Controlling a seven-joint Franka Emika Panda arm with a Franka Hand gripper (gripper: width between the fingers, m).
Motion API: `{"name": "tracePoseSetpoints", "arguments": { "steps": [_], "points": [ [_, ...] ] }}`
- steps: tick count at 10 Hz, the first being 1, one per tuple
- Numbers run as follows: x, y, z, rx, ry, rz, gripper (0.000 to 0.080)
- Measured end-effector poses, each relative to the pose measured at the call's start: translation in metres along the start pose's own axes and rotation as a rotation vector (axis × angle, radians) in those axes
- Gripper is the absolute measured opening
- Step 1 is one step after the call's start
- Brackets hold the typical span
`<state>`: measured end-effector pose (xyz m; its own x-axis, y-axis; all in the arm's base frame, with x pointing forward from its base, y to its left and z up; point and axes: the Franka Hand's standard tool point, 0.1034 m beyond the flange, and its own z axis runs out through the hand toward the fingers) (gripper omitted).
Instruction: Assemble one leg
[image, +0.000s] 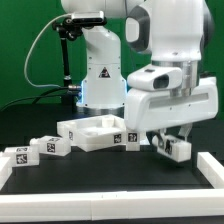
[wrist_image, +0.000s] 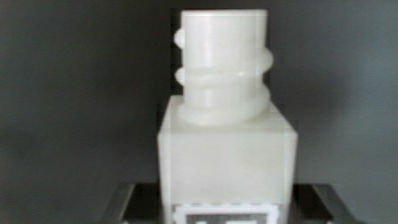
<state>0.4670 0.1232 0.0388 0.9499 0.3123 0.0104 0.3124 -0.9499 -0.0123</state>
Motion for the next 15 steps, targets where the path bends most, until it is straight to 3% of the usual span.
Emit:
{"name": "tracePoseSetpoints", "arguments": {
  "steps": [1,5,6,7,8,11,12,13,14,15],
  "points": [
    [-0.003,-0.003,-0.002,0.019,-0.002,0.04,0.0282],
    [-0.004,-0.006,-0.001,0.019,0.0,0.084,0.0284],
    [-0.02,-0.021,-0.001,0.018,-0.002,0.17,0.0284],
    [-0.046,-0.042,0.003,0.02,0.008,0.243,0.0284],
    [-0.064,-0.049,0.011,0.024,-0.003,0.274,0.0284],
    [-0.068,-0.036,0.024,0.034,-0.013,0.318,0.0284],
    [-0.069,-0.038,0.024,0.034,-0.015,0.314,0.034],
    [-0.069,-0.038,0.024,0.034,-0.016,0.313,0.0475],
    [-0.069,-0.038,0.024,0.034,-0.016,0.312,0.0475],
    [-0.069,-0.038,0.024,0.034,-0.016,0.312,0.0616]
  ]
}}
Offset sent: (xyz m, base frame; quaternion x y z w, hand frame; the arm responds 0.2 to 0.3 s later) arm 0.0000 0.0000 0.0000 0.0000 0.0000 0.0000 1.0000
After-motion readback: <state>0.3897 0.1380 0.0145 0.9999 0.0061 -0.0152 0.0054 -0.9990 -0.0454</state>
